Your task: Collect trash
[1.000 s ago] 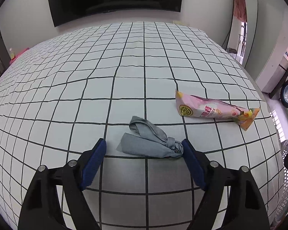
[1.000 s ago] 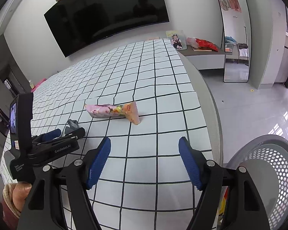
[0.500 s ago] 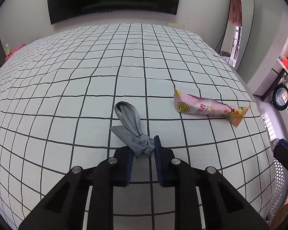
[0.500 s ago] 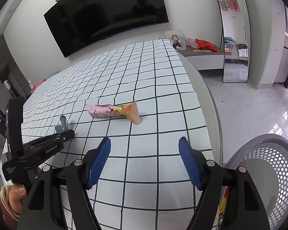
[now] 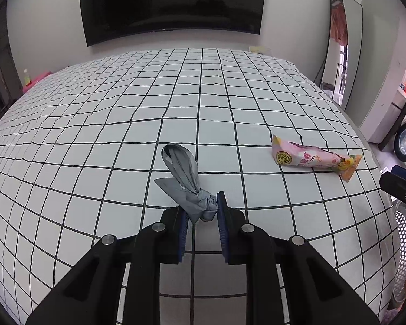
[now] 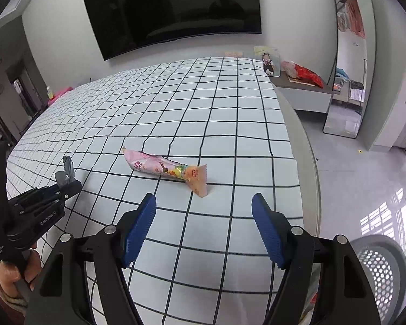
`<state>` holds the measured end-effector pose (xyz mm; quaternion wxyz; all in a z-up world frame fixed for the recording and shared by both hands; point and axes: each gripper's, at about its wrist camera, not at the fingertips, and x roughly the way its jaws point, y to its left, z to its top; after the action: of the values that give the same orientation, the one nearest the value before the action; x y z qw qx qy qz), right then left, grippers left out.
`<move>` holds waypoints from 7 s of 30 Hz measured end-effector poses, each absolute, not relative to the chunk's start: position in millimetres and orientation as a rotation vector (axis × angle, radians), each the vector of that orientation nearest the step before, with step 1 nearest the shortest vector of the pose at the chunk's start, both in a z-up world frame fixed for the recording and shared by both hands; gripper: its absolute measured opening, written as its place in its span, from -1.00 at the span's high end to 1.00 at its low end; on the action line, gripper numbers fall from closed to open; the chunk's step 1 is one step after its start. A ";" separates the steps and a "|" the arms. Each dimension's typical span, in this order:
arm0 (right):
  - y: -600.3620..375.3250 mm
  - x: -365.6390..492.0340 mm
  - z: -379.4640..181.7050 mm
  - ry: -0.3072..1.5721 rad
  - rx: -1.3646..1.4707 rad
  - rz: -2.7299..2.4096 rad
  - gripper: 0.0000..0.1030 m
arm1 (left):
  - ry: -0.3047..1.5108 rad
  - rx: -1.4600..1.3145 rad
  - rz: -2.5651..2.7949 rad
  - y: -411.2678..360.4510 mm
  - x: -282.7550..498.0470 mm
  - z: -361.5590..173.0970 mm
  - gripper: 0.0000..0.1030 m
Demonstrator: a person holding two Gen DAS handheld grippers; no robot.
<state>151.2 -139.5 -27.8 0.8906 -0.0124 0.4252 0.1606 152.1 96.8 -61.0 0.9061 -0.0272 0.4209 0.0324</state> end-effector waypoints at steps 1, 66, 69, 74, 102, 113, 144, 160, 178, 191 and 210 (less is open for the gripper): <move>-134.9 154.4 -28.0 0.881 -0.056 0.348 -0.36 | 0.866 -0.056 0.071 95.8 153.7 -61.4 0.61; -211.7 -2.7 -43.7 0.955 0.118 0.080 0.74 | 0.790 0.012 -0.167 21.9 77.5 -20.2 0.61; -240.5 -23.2 -43.9 0.951 0.158 0.023 0.74 | 0.784 0.020 -0.221 -6.0 66.9 -14.3 0.61; -295.3 -56.3 -40.5 0.923 0.219 -0.083 0.74 | 0.783 0.058 -0.318 -62.7 54.3 -8.2 0.60; -408.5 -75.4 -61.2 0.870 0.385 -0.146 0.14 | 0.853 0.264 -0.461 -238.1 46.0 -43.8 0.07; -411.5 -81.3 -60.2 0.855 0.396 -0.164 -0.04 | 0.825 0.262 -0.443 -238.6 41.6 -35.4 -0.46; -398.0 -86.9 -45.2 0.822 0.348 -0.207 -0.30 | 0.777 0.232 -0.376 -212.4 31.2 -18.4 -0.87; -395.5 -88.4 -40.6 0.818 0.346 -0.206 -0.30 | 0.797 0.228 -0.351 -207.5 30.1 -18.2 -0.87; -395.0 -90.0 -41.3 0.820 0.348 -0.206 -0.30 | 0.790 0.243 -0.339 -208.9 31.5 -20.1 -0.88; -397.0 -90.5 -46.5 0.822 0.358 -0.204 -0.30 | 0.799 0.249 -0.330 -213.3 32.5 -24.8 -0.88; -413.6 -86.0 -60.4 0.833 0.392 -0.205 -0.30 | 0.830 0.287 -0.335 -229.8 35.9 -35.6 -0.88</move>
<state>-86.0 -413.6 -60.4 0.8907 0.1888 0.4014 -0.0989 35.9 -229.8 -35.6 0.8915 0.1385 0.4000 -0.1614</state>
